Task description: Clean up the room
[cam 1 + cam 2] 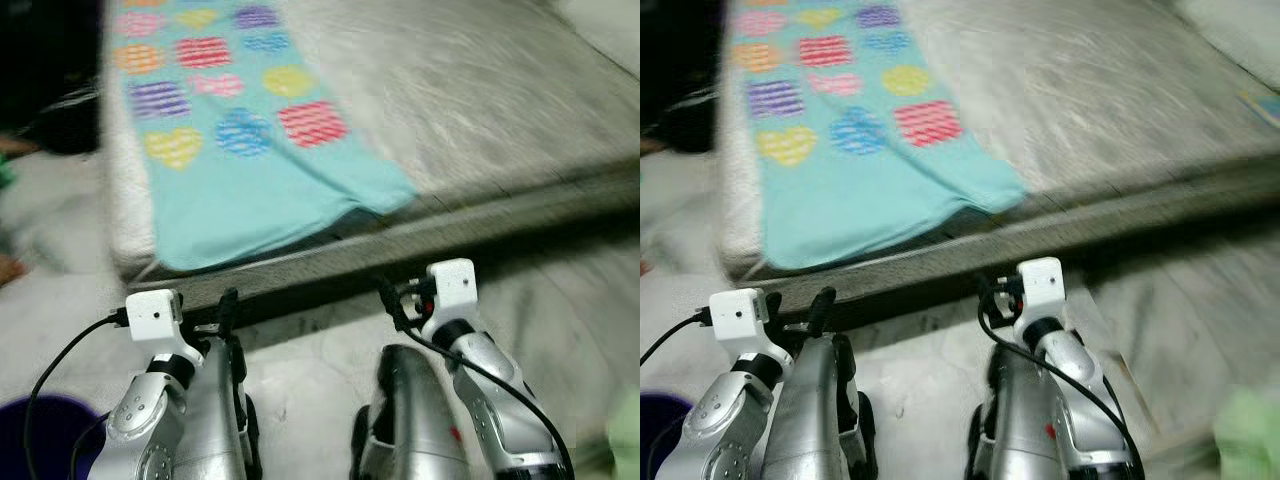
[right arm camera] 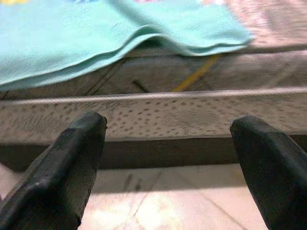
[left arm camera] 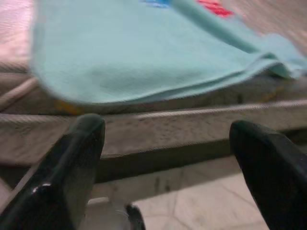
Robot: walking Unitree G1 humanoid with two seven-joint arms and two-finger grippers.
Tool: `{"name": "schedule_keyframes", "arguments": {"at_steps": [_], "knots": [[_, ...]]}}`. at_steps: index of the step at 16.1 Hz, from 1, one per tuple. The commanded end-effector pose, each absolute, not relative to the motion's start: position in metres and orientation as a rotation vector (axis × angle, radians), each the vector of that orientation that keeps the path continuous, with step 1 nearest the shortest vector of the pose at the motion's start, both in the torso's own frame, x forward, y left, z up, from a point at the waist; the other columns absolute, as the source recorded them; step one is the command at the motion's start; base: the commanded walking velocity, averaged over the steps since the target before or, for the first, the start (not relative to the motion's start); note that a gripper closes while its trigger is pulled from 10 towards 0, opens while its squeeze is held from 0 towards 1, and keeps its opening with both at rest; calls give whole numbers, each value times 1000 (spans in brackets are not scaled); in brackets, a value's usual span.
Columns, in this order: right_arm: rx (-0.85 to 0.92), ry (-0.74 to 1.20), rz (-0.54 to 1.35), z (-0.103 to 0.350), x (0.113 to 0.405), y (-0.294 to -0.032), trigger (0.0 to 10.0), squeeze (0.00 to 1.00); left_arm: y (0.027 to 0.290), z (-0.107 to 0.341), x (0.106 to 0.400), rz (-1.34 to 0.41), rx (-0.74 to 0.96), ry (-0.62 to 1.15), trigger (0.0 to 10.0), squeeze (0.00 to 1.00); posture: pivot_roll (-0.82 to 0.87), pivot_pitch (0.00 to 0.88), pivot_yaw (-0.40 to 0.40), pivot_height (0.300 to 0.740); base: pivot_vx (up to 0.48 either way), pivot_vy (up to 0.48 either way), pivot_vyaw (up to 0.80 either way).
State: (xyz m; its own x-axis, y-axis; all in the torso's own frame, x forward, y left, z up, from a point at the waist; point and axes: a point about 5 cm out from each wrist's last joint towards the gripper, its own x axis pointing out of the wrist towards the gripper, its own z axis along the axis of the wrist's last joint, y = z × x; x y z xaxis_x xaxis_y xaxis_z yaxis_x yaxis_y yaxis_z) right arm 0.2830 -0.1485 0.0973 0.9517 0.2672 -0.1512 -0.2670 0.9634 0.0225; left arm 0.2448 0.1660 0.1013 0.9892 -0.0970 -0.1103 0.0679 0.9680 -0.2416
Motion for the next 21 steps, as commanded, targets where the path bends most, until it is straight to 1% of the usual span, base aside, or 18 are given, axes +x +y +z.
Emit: {"name": "schedule_keyframes", "arguments": {"at_steps": [1, 4, 7, 14, 16, 20, 21], "knots": [[6, 168, 291, 95, 284, -145, 10000, 0, 170, 97, 239, -68, -247, 132, 10000, 0, -27, 236, -54, 521, 334, 0, 0], [8, 164, 293, 95, 285, -144, 10000, 0, 170, 96, 241, -72, -247, 131, 10000, 0, -28, 226, -52, 521, 336, 0, 0], [-26, 143, 317, 96, 286, -142, 10000, 0, 169, 96, 242, -77, -247, 127, 10000, 0, -27, 216, -53, 521, 341, 0, 0], [-13, 137, 317, 96, 291, -142, 10000, 0, 169, 95, 247, -69, -246, 127, 10000, 0, -27, 214, -53, 521, 400, 0, 0], [-7, 141, 310, 95, 292, -143, 10000, 0, 170, 91, 248, -35, -235, 160, 10000, 0, -25, 213, -52, 521, 0, 0, 0], [-4, 130, 313, 95, 294, -142, 10000, 0, 170, 90, 250, -37, -247, 158, 10000, 0, -25, 206, -52, 521, 0, 0, 0], [-11, 122, 320, 96, 295, -141, 10000, 0, 170, 91, 251, -35, -247, 157, 10000, 0, -25, 204, -52, 521, 0, 0, 794]]}}
